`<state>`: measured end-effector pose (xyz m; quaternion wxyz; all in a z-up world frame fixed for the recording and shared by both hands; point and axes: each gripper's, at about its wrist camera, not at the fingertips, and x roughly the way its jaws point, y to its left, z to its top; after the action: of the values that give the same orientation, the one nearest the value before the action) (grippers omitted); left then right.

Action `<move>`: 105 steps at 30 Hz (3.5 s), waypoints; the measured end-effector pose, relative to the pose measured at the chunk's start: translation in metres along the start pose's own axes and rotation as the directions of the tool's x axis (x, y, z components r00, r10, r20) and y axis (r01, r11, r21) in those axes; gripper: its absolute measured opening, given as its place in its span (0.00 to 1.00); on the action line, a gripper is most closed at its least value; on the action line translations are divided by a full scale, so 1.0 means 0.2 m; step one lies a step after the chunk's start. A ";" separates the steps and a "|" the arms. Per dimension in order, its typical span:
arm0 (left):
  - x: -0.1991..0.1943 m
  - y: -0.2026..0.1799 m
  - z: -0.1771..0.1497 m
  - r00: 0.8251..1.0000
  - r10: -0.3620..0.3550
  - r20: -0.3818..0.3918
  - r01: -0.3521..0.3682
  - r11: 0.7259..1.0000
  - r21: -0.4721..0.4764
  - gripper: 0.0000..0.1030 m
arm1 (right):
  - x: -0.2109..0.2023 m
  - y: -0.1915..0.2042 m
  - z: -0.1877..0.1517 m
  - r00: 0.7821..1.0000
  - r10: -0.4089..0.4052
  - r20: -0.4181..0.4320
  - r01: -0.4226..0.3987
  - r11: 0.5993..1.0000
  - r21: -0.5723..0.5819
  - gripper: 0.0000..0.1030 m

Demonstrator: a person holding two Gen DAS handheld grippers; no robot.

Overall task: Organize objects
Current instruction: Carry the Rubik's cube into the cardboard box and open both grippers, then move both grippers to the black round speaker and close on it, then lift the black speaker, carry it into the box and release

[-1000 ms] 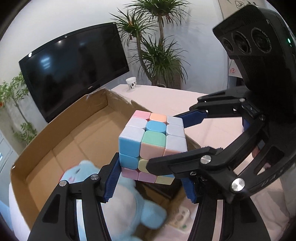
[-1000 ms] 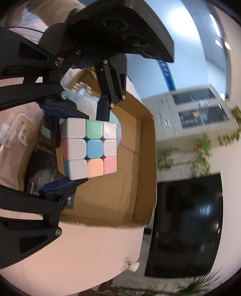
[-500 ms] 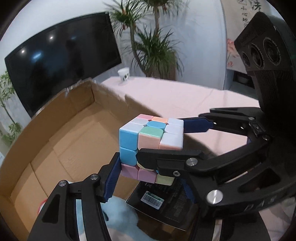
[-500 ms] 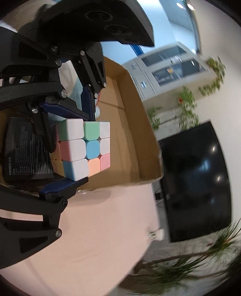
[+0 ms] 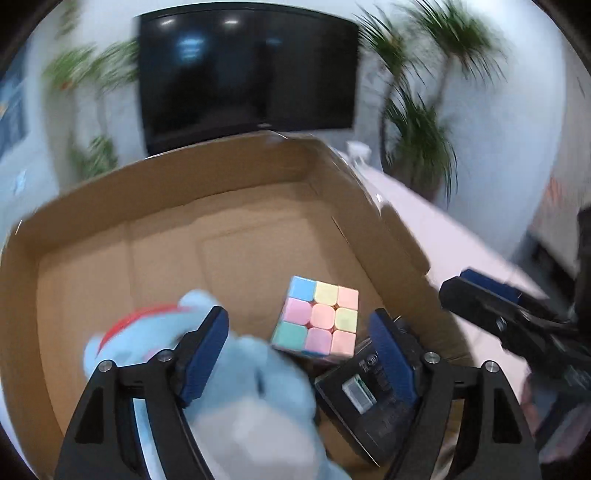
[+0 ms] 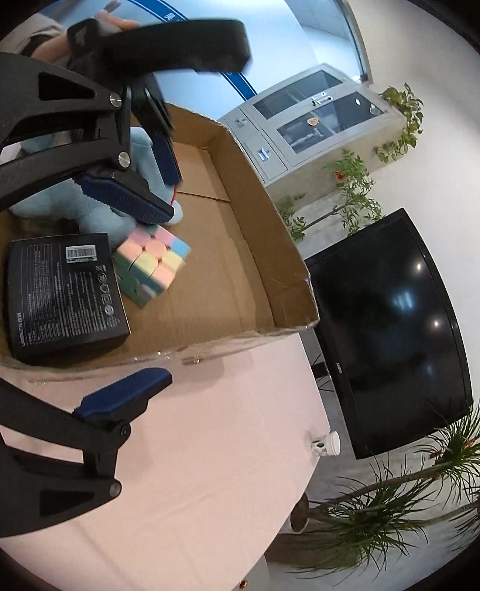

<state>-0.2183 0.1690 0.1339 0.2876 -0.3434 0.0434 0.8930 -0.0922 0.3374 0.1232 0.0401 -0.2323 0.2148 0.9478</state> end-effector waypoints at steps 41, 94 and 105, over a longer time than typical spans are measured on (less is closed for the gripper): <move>-1.03 -0.06 -1.46 0.911 -0.340 -0.234 0.297 0.933 -0.203 0.89 | -0.58 0.59 -1.26 0.821 0.247 -0.514 -0.478 0.791 -0.382 0.55; -1.06 0.27 -0.98 0.919 -0.344 -0.191 0.317 0.935 -0.156 0.66 | -0.42 1.03 -0.89 0.902 0.096 -0.421 -0.338 0.764 -0.550 0.53; -0.98 0.36 -0.81 0.938 -0.301 -0.174 0.271 0.946 -0.178 0.66 | -0.27 1.03 -0.75 0.905 0.126 -0.407 -0.363 0.729 -0.580 0.53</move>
<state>-0.0446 -0.0300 0.1273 0.3820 -0.4544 -0.0463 0.8034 -0.0167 0.0875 0.1075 -0.2067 -0.3610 -0.0906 0.9048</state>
